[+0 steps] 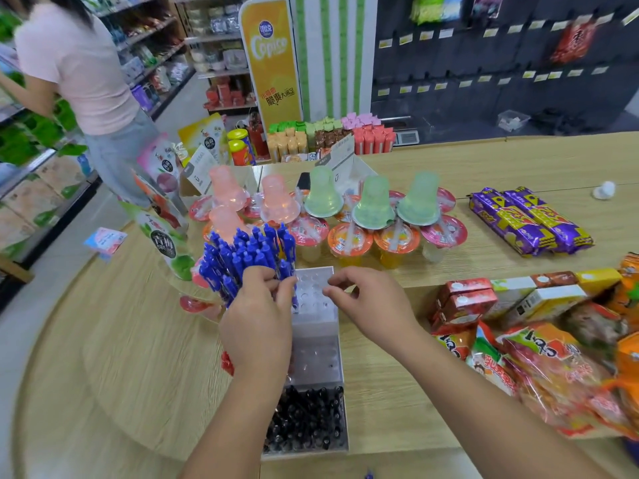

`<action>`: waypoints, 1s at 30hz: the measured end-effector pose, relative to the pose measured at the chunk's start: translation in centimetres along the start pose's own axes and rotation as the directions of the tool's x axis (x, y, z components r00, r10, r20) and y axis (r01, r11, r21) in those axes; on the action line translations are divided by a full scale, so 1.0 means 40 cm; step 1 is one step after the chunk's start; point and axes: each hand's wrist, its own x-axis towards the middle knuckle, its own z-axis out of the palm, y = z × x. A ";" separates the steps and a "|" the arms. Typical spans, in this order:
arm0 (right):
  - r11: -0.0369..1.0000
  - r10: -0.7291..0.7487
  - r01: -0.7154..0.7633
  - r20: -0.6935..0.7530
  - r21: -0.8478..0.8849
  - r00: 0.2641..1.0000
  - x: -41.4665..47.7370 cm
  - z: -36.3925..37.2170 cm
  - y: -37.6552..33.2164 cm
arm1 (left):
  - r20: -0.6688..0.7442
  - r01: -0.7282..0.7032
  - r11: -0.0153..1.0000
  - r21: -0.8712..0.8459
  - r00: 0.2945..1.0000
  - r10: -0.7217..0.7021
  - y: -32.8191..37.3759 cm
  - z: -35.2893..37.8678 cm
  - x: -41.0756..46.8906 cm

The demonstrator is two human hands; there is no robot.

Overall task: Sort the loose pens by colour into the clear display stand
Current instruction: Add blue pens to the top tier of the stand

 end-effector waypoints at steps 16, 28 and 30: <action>0.982 0.174 -0.167 -0.077 0.092 0.982 -0.372 0.118 0.153 | 0.128 -0.135 0.962 -0.237 0.977 0.168 -0.190 -0.051 -0.297; 0.807 0.583 -0.589 0.209 -0.040 0.785 -0.661 0.438 0.388 | 0.678 0.141 0.989 -0.041 0.731 -0.075 -0.467 0.160 -0.710; 0.790 0.610 -0.605 0.220 -0.097 0.761 -0.668 0.500 0.421 | 0.716 0.209 0.978 0.015 0.680 -0.156 -0.519 0.220 -0.747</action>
